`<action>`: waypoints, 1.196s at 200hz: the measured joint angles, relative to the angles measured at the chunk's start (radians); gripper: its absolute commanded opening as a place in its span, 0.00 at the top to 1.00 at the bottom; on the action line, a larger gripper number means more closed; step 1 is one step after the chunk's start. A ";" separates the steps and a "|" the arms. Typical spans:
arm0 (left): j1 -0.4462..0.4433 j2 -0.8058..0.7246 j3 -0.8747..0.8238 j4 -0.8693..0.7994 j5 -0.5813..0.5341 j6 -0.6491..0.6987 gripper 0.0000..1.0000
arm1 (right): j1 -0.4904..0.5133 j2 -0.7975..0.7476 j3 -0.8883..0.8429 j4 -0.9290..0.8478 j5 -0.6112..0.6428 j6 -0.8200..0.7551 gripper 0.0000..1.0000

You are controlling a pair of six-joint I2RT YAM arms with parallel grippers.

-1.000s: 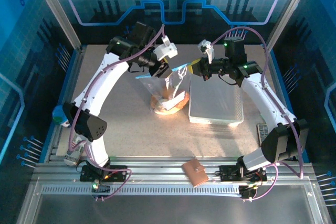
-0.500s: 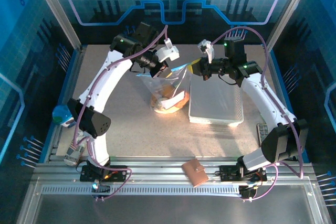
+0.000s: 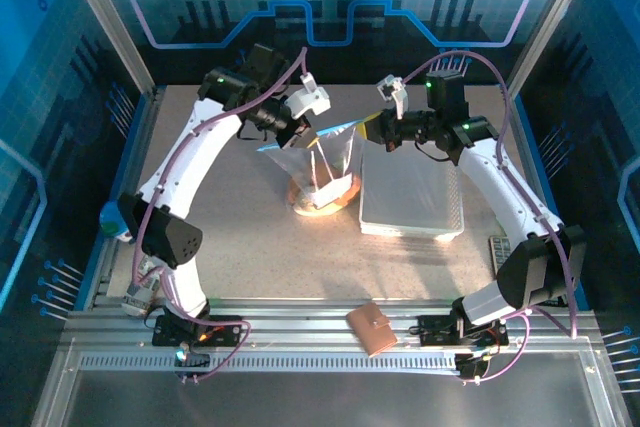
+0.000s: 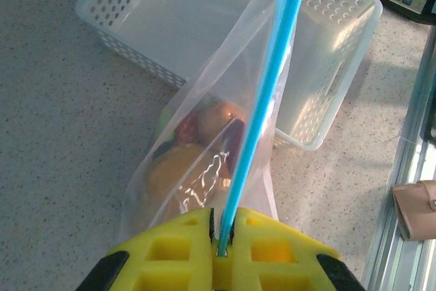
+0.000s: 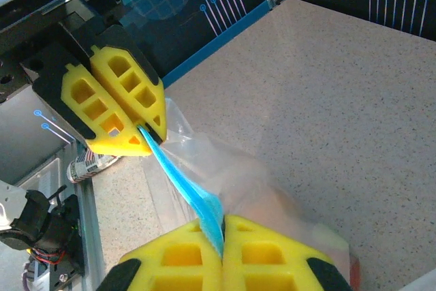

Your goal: Place the food in the zip-top bag and seal the zipper

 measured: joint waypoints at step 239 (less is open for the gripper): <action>0.167 -0.242 -0.301 0.044 -0.129 -0.164 0.96 | -0.031 0.000 0.000 0.033 0.045 0.077 1.00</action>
